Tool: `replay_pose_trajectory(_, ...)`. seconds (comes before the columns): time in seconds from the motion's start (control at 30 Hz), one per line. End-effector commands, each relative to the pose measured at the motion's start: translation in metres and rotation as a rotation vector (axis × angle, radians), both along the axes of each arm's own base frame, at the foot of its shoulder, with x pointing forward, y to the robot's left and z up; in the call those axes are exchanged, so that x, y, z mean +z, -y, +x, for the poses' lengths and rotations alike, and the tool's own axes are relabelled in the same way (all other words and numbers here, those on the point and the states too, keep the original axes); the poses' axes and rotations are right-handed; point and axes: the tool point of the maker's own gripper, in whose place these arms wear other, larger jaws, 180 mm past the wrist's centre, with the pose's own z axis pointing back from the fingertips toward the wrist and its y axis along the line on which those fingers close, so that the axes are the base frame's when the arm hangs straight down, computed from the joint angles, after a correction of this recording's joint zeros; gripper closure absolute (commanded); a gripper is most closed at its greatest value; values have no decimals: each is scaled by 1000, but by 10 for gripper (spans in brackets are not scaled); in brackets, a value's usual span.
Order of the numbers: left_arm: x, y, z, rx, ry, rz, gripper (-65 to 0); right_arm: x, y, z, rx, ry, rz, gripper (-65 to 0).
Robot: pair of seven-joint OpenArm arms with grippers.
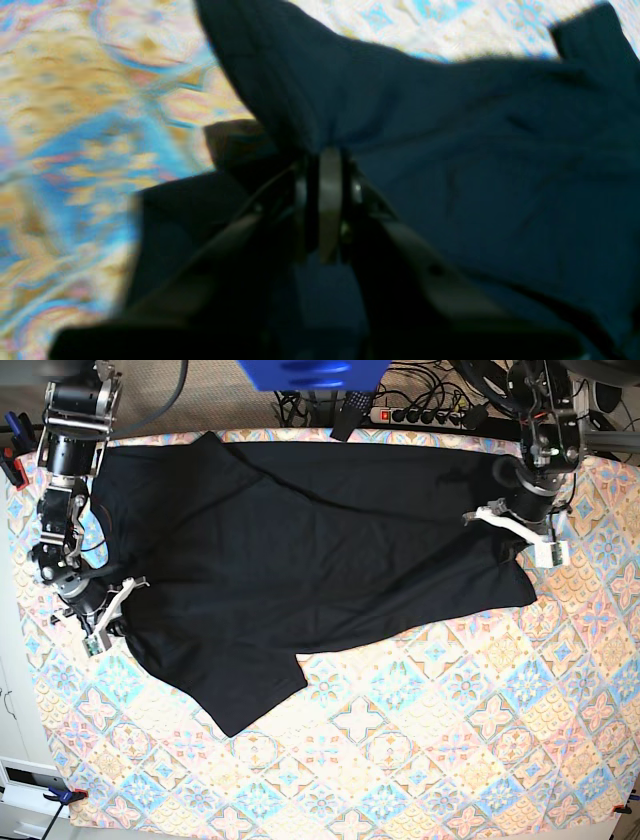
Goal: Fold the T-shirt properly
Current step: 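Fold the grasped shirt half over toward the robot with both grippers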
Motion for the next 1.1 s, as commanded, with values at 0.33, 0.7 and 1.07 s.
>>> replay_pose_trajectory(0.33,21,-27,-6,49,48,57,0,38,0,-6,-42,130,141,-7)
replay_pose_trajectory(0.7,6,-29,-29,47,-22,62,0,32,15,-30,-98,106,162,-7)
replay_pose_trajectory(1.07,-30,-46,-59,69,-152,71,0,33,24,-32,-98,99,137,-7)
